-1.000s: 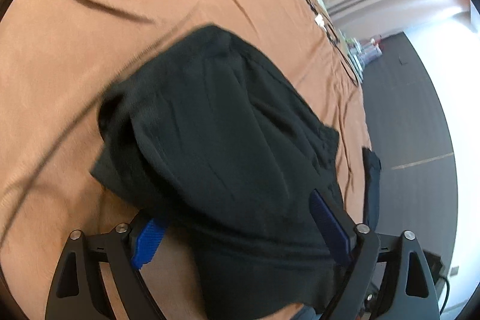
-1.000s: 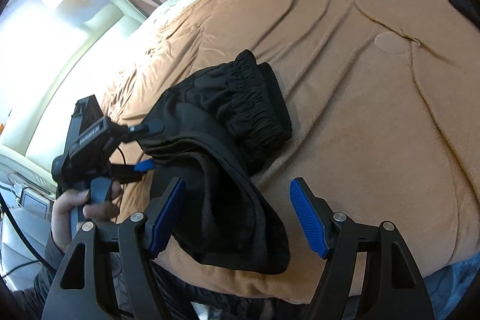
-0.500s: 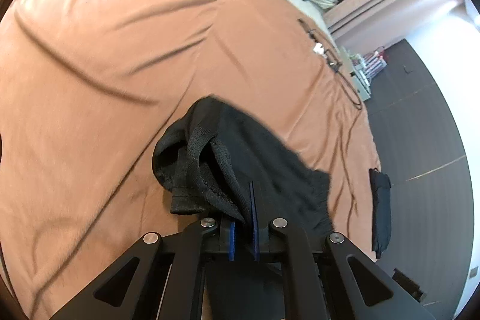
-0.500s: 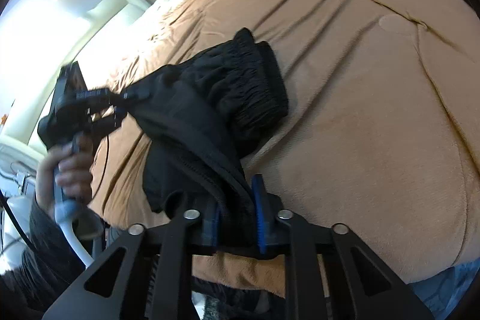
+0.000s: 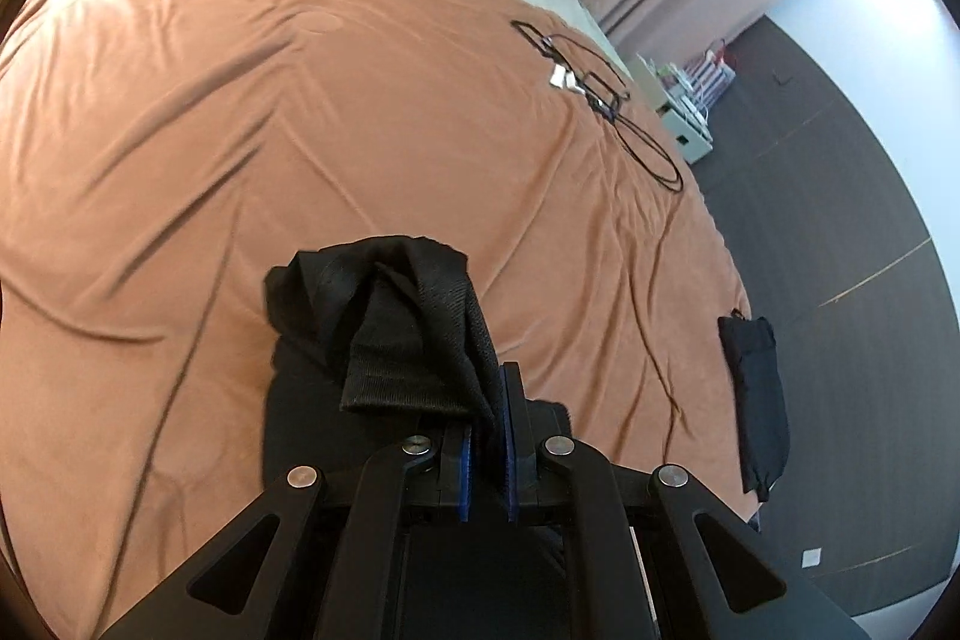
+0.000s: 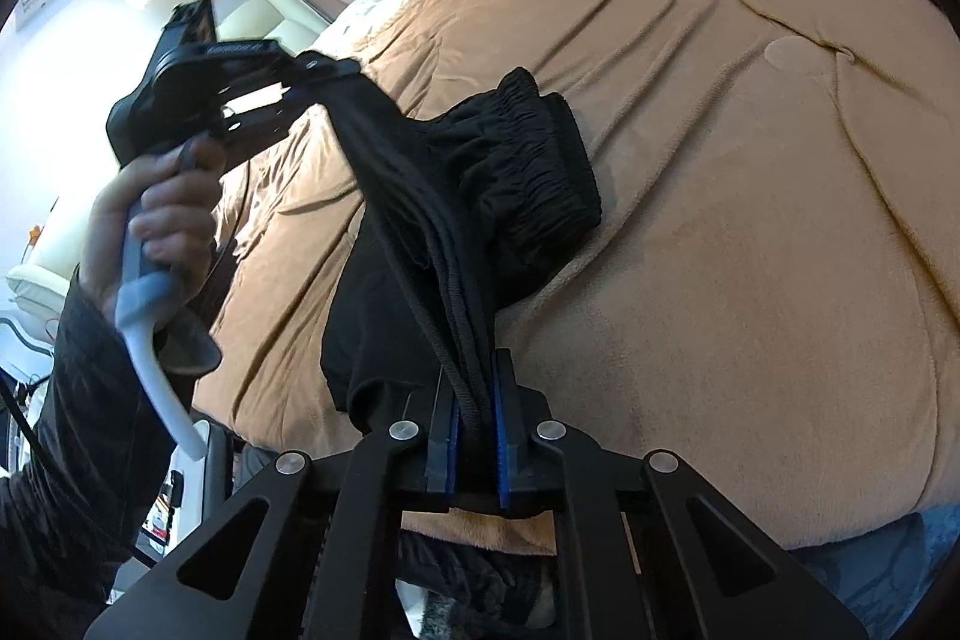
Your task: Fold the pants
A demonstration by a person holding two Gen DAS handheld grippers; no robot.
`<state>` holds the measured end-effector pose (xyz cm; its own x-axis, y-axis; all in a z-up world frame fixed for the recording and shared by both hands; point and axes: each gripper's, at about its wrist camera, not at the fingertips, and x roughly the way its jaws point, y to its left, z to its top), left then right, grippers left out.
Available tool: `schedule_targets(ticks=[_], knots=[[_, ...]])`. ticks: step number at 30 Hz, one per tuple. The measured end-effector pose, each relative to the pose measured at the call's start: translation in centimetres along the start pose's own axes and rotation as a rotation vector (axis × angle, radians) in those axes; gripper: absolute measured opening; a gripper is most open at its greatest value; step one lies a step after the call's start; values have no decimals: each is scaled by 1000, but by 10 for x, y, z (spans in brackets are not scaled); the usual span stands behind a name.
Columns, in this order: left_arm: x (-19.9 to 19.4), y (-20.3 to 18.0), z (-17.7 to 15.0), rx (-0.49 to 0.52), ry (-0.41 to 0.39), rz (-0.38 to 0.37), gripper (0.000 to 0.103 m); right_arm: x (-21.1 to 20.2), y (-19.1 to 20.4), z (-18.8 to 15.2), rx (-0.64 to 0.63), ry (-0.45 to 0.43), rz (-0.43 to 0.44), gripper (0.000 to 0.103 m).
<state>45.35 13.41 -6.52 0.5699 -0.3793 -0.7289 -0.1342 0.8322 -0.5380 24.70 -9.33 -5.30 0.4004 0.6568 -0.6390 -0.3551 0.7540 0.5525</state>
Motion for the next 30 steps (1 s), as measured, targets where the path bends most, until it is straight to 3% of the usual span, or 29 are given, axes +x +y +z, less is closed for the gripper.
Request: schedule_targets(ticks=[8,10,12,14,26,29,30], knots=[[44,-23,11,63,72,23,10,3,-9,-4,28,2,9,5],[51,-26,11,74,82,21,24,6,-12,-6,38,8,2,5],[49,-26,8,76,70,-1,51,7,-15,-7,49,13,1,5],[46,-25,7,77,57,0,60,8,-15,-8,53,14,-1,5],[13,24,-35,21,73,50,60,0,-15,-12,53,19,-28,5],[4,37,-48,-6,73,49,60,-6,-13,-7,50,4,-49,14],[3,41,-52,-12,73,47,60,-10,-13,-4,49,-8,-61,24]])
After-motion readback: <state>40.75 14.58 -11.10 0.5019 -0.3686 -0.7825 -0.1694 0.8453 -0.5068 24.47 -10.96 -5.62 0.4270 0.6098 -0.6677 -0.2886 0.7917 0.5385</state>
